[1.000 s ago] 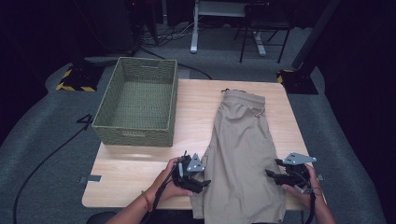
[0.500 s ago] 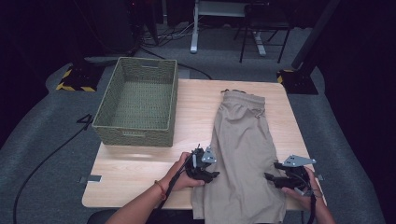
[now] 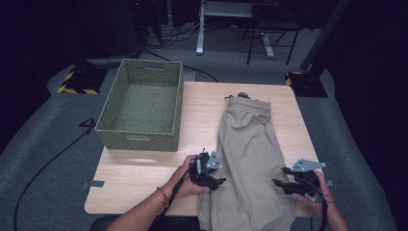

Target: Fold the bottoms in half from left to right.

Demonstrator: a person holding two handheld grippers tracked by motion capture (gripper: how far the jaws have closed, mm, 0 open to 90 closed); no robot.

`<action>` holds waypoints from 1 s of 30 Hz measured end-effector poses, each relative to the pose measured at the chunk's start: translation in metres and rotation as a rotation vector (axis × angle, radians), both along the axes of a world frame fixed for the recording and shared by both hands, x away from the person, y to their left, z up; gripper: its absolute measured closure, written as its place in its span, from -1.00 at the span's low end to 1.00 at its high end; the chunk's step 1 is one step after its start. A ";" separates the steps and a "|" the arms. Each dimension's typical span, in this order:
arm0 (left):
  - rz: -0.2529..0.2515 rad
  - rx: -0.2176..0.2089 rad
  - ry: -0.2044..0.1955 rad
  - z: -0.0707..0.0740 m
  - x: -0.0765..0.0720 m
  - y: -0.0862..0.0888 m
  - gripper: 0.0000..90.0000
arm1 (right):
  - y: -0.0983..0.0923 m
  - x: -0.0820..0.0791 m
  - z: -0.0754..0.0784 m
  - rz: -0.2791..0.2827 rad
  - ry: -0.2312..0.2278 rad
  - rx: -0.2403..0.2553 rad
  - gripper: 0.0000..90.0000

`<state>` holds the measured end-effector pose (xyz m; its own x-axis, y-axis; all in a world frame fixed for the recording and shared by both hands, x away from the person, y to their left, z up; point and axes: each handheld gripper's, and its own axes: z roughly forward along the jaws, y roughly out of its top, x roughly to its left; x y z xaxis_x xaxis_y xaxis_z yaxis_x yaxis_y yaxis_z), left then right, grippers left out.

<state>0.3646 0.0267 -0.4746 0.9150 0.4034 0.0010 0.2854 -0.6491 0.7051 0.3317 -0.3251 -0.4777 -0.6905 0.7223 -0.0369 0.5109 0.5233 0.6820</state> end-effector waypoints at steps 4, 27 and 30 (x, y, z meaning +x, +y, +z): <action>0.024 -0.006 -0.041 0.017 0.026 -0.012 -0.57 | -0.001 0.024 0.016 -0.053 -0.073 0.031 -0.23; 0.103 0.104 0.028 -0.015 0.092 -0.048 -0.17 | 0.004 0.102 -0.011 -0.096 -0.029 -0.040 0.18; 0.086 0.086 0.051 -0.016 0.086 -0.047 -0.16 | 0.000 0.091 -0.012 -0.091 -0.031 -0.033 0.21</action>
